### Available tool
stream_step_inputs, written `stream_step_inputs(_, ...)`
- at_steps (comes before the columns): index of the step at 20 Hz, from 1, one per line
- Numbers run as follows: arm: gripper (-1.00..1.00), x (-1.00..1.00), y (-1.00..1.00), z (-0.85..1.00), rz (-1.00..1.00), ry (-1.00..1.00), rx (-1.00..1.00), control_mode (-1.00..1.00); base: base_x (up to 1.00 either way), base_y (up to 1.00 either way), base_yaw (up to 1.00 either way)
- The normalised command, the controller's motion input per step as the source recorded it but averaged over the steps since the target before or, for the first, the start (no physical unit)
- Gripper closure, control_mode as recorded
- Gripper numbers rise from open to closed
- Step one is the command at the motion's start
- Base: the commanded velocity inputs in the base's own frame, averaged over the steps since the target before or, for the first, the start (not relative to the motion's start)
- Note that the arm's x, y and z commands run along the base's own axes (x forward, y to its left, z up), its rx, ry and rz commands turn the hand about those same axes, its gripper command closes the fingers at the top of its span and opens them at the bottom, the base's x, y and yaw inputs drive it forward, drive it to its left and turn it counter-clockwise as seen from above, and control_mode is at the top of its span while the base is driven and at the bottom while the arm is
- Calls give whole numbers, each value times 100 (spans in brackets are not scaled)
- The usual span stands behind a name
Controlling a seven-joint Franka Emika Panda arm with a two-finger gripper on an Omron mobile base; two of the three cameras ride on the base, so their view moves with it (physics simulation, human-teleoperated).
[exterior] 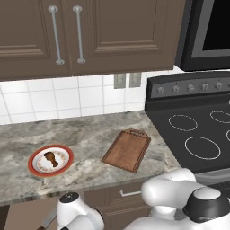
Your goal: Pick up the knife from the drawer and place it on the cutting board. Then place the meat from the plate to the cutting board.
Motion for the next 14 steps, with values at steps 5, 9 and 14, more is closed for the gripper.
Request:
stream_step_inputs(5,-100,-66,0,-20,0,1,0,-100,0,0,0)
stream_step_inputs(9,-100,-50,0,-16,0,0,0,-100,0,0,0)
stream_step_inputs(14,-100,-2,-8,4,0,-4,3,-100,0,0,0)
